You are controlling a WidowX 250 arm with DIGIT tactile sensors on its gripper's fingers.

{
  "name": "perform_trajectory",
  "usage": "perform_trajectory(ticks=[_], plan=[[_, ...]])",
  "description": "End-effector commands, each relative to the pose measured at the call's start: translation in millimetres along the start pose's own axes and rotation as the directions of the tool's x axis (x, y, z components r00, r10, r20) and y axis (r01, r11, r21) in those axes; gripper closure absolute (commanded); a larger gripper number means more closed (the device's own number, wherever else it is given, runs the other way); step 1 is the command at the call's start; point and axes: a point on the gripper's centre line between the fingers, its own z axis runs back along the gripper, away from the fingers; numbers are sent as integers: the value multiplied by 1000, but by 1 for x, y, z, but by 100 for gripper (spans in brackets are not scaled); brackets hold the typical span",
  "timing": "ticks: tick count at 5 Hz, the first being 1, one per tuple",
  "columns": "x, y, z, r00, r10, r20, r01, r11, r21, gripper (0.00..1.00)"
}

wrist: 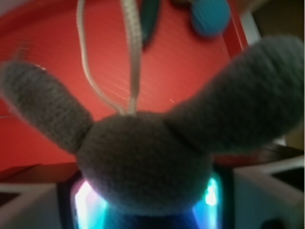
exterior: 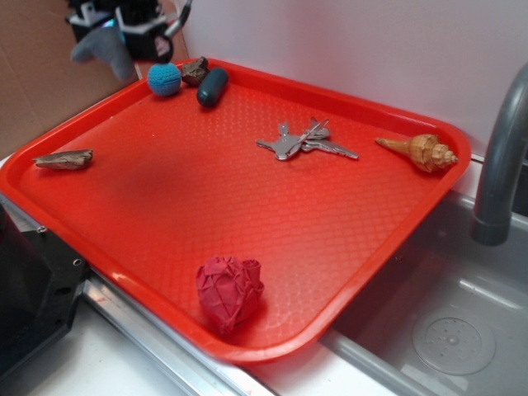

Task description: Grab the gray animal.

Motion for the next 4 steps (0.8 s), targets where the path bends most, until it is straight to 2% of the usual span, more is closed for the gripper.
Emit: perform_trajectory(ticks=[1, 2, 4], plan=[[-21, -21, 41, 987, -153, 37, 153, 988, 18, 100], [-29, -17, 55, 971, -230, 60, 234, 970, -62, 100], [-14, -2, 47, 977, -203, 70, 206, 978, -36, 100]])
